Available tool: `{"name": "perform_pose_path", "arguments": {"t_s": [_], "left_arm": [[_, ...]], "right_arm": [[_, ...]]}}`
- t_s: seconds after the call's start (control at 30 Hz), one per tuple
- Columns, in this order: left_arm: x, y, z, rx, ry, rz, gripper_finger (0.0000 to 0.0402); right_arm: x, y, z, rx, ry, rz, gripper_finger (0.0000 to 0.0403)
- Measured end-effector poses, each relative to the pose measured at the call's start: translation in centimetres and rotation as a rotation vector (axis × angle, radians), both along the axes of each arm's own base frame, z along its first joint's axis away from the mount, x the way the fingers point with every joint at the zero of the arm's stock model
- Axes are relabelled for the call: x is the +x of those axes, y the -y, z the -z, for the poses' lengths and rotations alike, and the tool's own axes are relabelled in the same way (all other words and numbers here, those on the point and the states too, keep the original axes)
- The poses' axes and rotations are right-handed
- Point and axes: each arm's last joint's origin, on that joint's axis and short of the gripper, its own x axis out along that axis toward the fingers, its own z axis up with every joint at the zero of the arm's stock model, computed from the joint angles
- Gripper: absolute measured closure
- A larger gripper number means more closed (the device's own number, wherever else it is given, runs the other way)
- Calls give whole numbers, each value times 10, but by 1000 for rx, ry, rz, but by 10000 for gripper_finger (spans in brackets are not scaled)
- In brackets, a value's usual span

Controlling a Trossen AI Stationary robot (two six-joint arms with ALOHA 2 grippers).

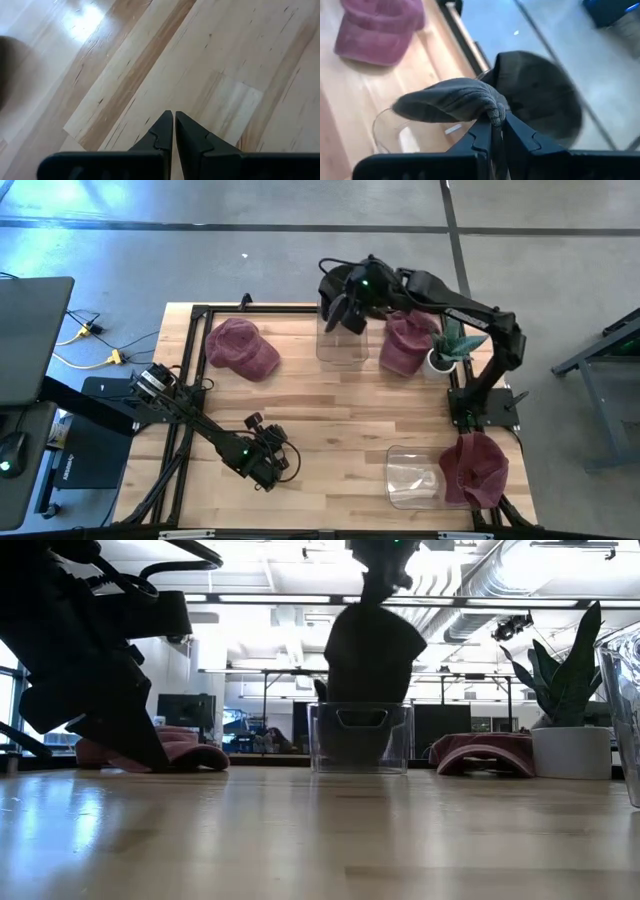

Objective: Pick & Place hat
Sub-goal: Put the black cap into the top transparent bin

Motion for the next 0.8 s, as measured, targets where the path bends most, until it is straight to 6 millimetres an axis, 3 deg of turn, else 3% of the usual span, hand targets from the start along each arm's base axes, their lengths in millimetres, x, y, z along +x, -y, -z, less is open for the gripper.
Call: {"name": "perform_pose_path", "arguments": {"t_s": [0.23,0.47,0.67,0.8], "left_arm": [[0,0,0,0,-1,1,387],[0,0,0,0,0,1,387],[0,-1,0,21,-12,22,387],[5,-8,0,58,-24,26,387]], "right_arm": [[11,31,25,73,-28,-3,372],[21,98,67,64,-27,97,373],[15,142,91,71,11,180,342],[12,156,97,79,34,173,317]]}}
